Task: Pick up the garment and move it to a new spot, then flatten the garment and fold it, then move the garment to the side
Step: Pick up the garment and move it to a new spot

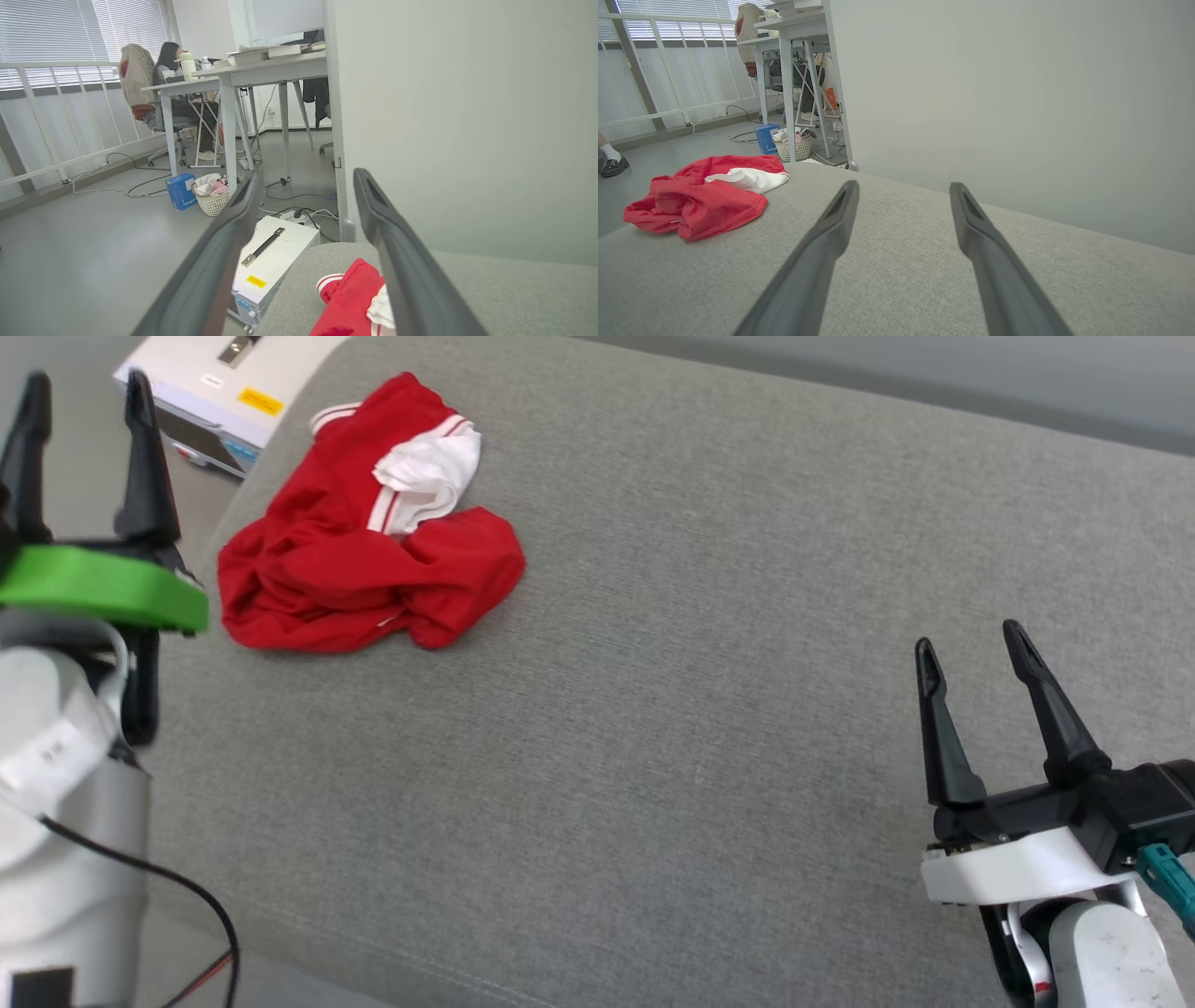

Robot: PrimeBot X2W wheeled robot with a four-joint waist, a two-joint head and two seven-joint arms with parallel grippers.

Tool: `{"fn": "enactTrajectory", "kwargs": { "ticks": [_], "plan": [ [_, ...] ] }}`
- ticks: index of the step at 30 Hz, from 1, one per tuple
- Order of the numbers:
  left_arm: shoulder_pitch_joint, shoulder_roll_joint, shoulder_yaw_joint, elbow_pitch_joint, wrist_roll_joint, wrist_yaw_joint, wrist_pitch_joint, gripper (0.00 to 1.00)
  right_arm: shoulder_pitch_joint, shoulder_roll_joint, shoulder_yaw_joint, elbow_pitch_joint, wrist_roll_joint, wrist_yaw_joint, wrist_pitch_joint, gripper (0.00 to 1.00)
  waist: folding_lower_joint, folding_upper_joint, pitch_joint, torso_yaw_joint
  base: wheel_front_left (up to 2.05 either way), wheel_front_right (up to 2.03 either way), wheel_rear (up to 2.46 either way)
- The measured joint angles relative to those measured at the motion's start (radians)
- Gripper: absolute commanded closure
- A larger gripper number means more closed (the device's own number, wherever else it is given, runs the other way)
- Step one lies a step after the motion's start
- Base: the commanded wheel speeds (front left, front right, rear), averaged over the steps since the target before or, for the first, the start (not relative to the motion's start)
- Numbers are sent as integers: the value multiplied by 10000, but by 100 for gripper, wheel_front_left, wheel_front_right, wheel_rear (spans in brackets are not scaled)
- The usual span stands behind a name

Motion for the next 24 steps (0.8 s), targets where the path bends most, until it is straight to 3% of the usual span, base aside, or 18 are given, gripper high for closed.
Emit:
{"fn": "enactTrajectory", "kwargs": {
  "ticks": [3, 8, 17, 24],
  "plan": [
    [-849, 848, -965, 554, -629, -2, 529, 0, -128, -36, 36, -44, 0, 0, 0, 0, 0, 0, 245, -202, 0, 0, 0],
    [-2181, 1933, -2410, 1312, -1937, -4, 2429, 0, -305, -50, 15, -79, -2, 0, 2, 0, 1, 0, 642, -521, 0, 0, 0],
    [-3215, 2771, -4408, 2096, -4437, -4, 7110, 0, -544, -102, -6, -96, 0, 0, 0, 0, 1, 1, 1171, -1061, 0, 0, 0],
    [-3331, 3116, -5382, 2203, -5486, -4, 9081, 0, -830, -148, 33, -115, 0, 0, 0, 0, 0, 1, 1663, -1436, 0, 0, 0]
  ]
}}
